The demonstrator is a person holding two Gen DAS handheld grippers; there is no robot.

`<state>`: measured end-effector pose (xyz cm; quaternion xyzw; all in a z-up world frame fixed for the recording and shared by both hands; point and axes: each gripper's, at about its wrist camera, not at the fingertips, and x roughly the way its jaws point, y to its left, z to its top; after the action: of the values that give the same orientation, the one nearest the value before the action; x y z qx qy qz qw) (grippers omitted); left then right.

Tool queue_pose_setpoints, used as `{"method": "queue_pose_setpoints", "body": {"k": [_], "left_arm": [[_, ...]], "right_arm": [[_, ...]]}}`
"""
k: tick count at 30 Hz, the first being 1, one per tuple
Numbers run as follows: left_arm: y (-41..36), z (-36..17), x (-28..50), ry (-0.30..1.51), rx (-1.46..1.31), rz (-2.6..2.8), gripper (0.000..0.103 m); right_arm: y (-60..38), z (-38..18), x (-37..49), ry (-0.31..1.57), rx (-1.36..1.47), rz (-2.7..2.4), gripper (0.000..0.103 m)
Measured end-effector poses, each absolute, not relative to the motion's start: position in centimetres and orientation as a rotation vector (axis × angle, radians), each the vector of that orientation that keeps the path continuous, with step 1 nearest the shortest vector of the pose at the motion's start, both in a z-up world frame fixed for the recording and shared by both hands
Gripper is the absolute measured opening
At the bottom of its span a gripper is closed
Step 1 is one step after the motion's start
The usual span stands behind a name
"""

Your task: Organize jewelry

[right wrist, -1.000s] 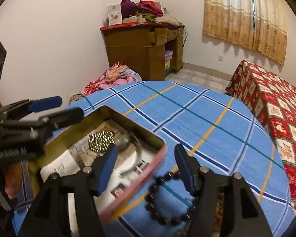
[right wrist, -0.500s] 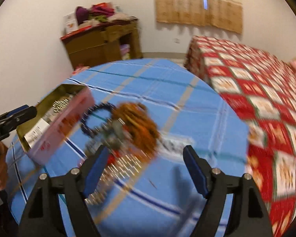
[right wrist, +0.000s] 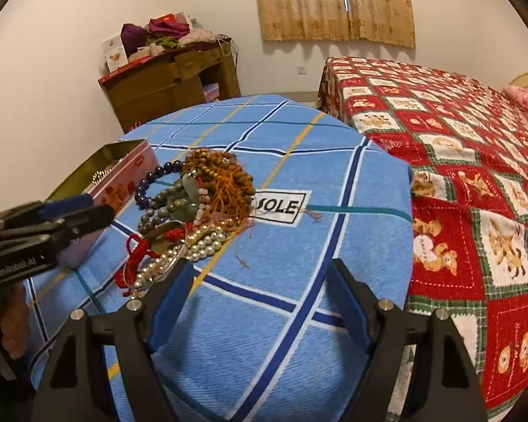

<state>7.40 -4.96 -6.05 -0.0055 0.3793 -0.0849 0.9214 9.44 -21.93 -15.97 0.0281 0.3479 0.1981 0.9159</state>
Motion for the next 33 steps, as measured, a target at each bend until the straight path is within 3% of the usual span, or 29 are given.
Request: {"method": "queue_pose_setpoints", "body": {"k": [9, 10, 11, 13, 14, 33], "left_arm": [[-8.0, -8.0, 9.5, 0.849, 0.007, -0.265, 0.053], [-8.0, -8.2, 9.7, 0.854, 0.011, -0.267, 0.046], [-8.0, -8.5, 9.9, 0.862, 0.008, -0.274, 0.031], [-7.7, -8.7, 10.3, 0.869, -0.004, -0.278, 0.019], [-7.6, -8.6, 10.3, 0.867, -0.013, -0.293, 0.006], [-4.8, -2.1, 6.1, 0.616, -0.037, -0.271, 0.006]], "right_arm": [[-22.4, -16.3, 9.5, 0.715, 0.072, 0.400, 0.080], [-22.4, -16.3, 9.5, 0.715, 0.075, 0.399, 0.080], [-22.4, -16.3, 9.5, 0.716, 0.078, 0.399, 0.080], [-22.3, -16.4, 9.4, 0.715, 0.073, 0.397, 0.080], [-22.2, -16.5, 9.4, 0.714, 0.064, 0.395, 0.080], [-21.9, -15.2, 10.1, 0.706, 0.060, 0.395, 0.080]]}}
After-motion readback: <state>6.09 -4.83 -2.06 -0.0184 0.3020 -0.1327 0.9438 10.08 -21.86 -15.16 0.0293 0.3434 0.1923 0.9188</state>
